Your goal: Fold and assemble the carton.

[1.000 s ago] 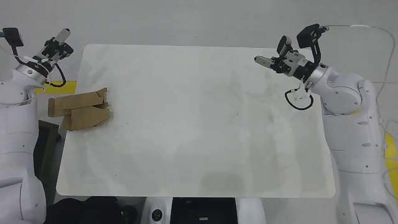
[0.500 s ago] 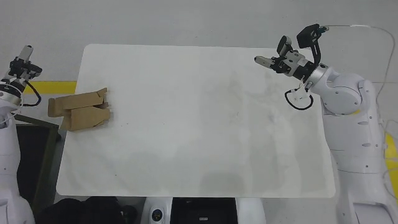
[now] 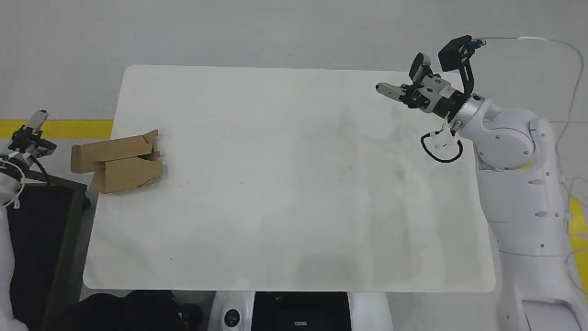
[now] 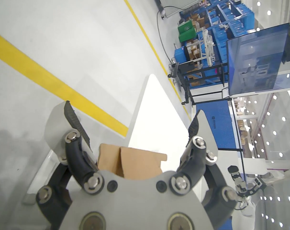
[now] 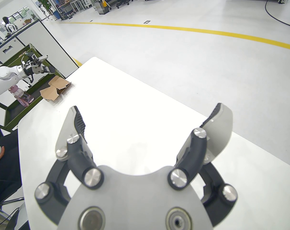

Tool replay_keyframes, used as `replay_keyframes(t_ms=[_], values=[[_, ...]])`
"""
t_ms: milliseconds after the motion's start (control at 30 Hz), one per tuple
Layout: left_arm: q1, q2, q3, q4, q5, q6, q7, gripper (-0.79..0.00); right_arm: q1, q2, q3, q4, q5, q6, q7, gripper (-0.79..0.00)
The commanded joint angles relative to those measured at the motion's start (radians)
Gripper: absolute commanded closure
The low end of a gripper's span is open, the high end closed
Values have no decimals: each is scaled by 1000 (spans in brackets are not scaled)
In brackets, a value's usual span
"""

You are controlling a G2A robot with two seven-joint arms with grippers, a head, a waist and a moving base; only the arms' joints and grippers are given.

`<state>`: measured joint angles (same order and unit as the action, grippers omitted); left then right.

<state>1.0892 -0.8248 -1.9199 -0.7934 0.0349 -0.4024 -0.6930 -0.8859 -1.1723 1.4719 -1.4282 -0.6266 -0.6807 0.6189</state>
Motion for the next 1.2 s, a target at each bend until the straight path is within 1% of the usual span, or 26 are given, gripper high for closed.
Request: replay_keyframes(t_ms=[0, 133, 200, 400, 567, 667, 700, 767, 833, 867, 1000, 1167], values=[[27, -1, 8, -11, 14, 8, 10, -785, 0, 0, 0, 0, 0, 0, 0, -785], [71, -8, 24, -32, -1, 25, 1, -785, 0, 0, 0, 0, 0, 0, 0, -785], [88, -13, 27, -31, -58, 35, -33, -785, 0, 0, 0, 0, 0, 0, 0, -785], [130, -10, 16, -25, -77, 42, -60, -785, 0, 0, 0, 0, 0, 0, 0, -785], [142, -8, 12, -30, -143, 28, -160, -785, 0, 0, 0, 0, 0, 0, 0, -785], [148, -9, 17, -36, -169, 21, -197, -782, 0, 0, 0, 0, 0, 0, 0, -785], [149, -9, 18, -37, -173, 21, -200, -665, 0, 0, 0, 0, 0, 0, 0, -785], [151, -9, 23, -39, -177, 20, -201, -302, 0, 0, 0, 0, 0, 0, 0, -785], [150, -10, 28, -35, -183, 27, -194, -37, 0, 0, 0, 0, 0, 0, 0, -785], [149, -11, 30, -34, -188, 29, -189, 0, 0, 0, 0, 0, 0, 0, 0, -785], [145, -12, 34, -30, -201, 26, -181, 0, 0, 0, 0, 0, 0, 0, 0, -785], [135, -10, 29, -24, -236, 9, -204, 0, 0, 0, 0, 0, 0, 0, 0, -785]])
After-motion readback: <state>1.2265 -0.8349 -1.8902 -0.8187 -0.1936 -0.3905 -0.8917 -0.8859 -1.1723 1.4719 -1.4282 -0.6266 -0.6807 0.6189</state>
